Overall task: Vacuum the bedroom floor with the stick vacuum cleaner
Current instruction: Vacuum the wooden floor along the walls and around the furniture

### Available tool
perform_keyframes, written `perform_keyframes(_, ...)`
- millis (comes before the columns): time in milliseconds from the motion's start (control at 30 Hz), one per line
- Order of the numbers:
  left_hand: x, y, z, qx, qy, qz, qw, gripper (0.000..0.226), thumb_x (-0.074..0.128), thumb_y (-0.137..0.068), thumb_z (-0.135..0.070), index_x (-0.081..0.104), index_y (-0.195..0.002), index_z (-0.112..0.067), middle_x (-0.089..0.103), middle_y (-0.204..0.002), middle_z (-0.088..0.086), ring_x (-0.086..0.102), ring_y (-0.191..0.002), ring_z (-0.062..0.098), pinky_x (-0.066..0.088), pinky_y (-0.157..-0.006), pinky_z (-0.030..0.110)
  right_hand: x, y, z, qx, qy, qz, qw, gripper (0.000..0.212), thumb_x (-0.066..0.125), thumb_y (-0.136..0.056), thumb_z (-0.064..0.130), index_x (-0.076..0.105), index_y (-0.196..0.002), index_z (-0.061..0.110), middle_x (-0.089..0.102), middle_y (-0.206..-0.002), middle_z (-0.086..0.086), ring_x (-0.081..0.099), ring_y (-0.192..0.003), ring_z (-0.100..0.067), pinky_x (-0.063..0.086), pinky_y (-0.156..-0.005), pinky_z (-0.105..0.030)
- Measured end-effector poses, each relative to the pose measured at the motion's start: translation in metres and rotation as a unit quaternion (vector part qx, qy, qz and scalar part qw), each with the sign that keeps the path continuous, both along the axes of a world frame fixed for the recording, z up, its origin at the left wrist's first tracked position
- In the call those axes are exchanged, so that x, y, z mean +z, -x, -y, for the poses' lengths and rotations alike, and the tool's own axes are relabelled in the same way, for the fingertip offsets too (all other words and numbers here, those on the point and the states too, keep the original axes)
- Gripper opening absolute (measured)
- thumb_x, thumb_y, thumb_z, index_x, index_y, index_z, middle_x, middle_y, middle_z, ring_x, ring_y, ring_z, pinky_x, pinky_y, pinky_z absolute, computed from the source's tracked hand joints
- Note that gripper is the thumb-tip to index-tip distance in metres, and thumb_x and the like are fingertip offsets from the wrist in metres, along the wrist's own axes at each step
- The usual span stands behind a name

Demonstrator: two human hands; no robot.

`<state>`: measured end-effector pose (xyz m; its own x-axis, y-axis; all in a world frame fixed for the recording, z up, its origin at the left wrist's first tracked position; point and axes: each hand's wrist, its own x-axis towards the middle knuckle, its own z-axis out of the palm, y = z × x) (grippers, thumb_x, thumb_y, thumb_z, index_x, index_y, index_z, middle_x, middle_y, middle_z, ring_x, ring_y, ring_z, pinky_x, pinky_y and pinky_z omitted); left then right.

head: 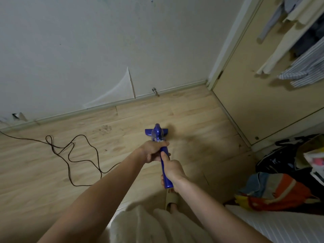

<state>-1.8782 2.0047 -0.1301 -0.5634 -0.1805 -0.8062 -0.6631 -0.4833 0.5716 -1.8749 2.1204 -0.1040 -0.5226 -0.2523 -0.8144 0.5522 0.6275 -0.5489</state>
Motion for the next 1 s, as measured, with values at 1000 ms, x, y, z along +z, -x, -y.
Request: perform_keyframes(1000,-0.058,0.173,0.081,0.011,0.011,-0.015,1.0,0.032,0.06,-0.093,-0.024,0.05,-0.116,-0.003,0.061,-0.098,0.015,0.064,-0.085,0.022,0.055,-0.074,0.035,-0.062,0.183,0.074,0.091,0.004,-0.015,0.996,0.052,0.036,-0.098,0.058,0.052,-0.088,0.009,0.058,-0.068,-0.009,0.057,-0.051,-0.02,0.054,-0.056,-0.033)
